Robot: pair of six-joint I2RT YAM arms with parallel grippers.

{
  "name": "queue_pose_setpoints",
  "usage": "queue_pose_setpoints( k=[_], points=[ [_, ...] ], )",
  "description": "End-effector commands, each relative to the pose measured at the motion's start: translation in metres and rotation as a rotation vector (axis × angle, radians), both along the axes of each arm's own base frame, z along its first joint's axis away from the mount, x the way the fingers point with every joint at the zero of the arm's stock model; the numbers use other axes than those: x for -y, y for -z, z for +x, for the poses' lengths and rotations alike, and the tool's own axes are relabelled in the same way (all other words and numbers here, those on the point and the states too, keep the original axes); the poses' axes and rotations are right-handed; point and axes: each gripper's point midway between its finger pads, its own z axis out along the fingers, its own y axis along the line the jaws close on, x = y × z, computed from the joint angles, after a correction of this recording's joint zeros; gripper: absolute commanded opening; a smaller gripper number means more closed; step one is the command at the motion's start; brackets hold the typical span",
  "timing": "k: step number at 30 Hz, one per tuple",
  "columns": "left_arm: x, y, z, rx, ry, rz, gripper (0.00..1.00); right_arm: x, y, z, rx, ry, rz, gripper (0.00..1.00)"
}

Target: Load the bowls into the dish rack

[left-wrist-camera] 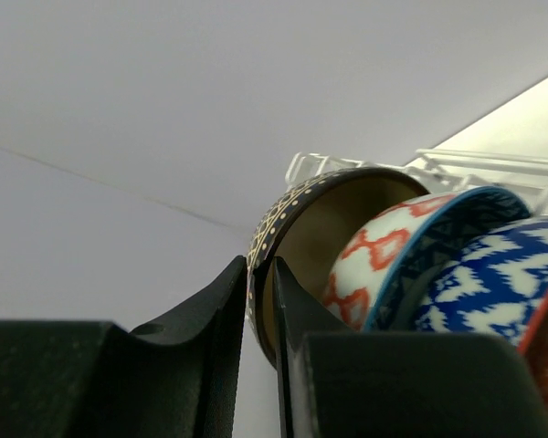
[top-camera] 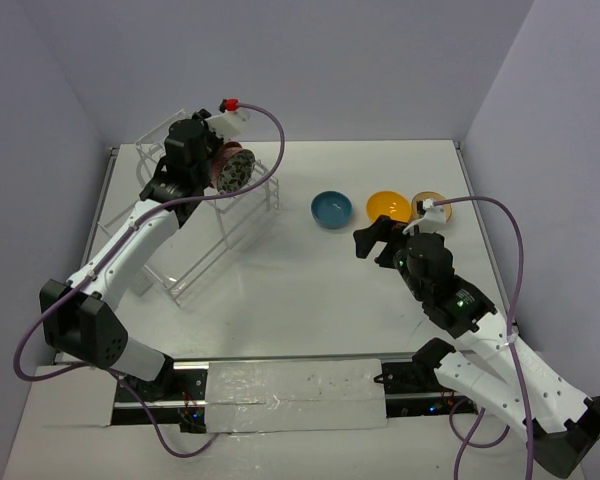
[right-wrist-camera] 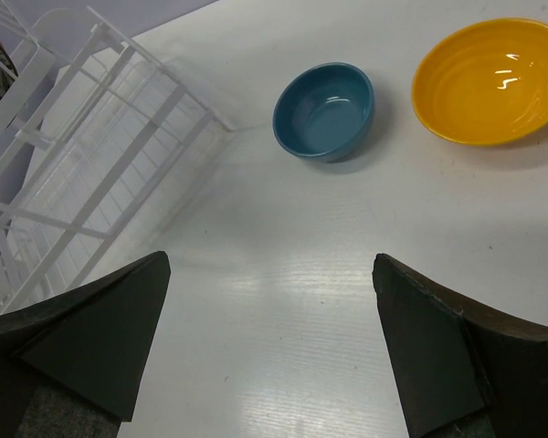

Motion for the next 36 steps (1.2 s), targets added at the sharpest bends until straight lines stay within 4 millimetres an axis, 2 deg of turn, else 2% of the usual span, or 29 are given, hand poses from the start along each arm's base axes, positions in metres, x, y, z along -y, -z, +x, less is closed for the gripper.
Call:
queue_pose_setpoints(
  k=[1, 5, 9, 10, 16, 20, 22, 26, 29, 30, 32, 36],
  points=[
    [0.011, -0.027, -0.009, 0.044, 0.058, -0.098, 0.22, 0.003, -0.007, 0.002, 0.027, 0.016, 0.015, 1.0],
    [0.015, -0.026, -0.007, 0.043, 0.067, -0.145, 0.22, 0.003, -0.007, 0.001, 0.029, 0.016, 0.017, 1.0],
    [0.025, -0.037, -0.009, 0.045, 0.114, -0.218, 0.21, 0.004, -0.006, 0.001, 0.027, 0.018, 0.016, 1.0],
    [0.026, -0.034, -0.01, 0.033, 0.117, -0.234, 0.21, 0.004, -0.006, 0.001, 0.027, 0.018, 0.016, 1.0],
    [0.025, -0.022, -0.005, -0.008, 0.08, -0.277, 0.23, 0.004, -0.007, 0.001, 0.034, 0.019, 0.014, 1.0],
    [0.023, -0.031, -0.005, 0.013, 0.059, -0.314, 0.26, 0.005, -0.006, 0.001, 0.032, 0.021, 0.013, 1.0],
    [0.022, -0.04, -0.006, 0.036, 0.055, -0.349, 0.31, 0.005, -0.005, 0.001, 0.032, 0.023, 0.011, 1.0],
    [0.023, -0.071, -0.014, 0.09, 0.075, -0.429, 0.44, 0.005, -0.004, 0.003, 0.026, 0.033, 0.014, 1.0],
    [0.025, -0.092, -0.022, 0.123, 0.098, -0.491, 0.6, 0.005, -0.002, 0.005, 0.017, 0.036, 0.01, 1.0],
    [0.026, -0.1, -0.026, 0.131, 0.113, -0.525, 0.62, 0.004, -0.001, 0.006, 0.012, 0.035, 0.01, 1.0],
    [0.027, -0.107, -0.031, 0.139, 0.126, -0.559, 0.66, 0.003, 0.0, 0.007, 0.009, 0.039, 0.012, 1.0],
    [0.028, -0.129, -0.049, 0.167, 0.149, -0.718, 0.83, 0.005, 0.005, 0.011, -0.014, 0.065, 0.006, 1.0]
  ],
)
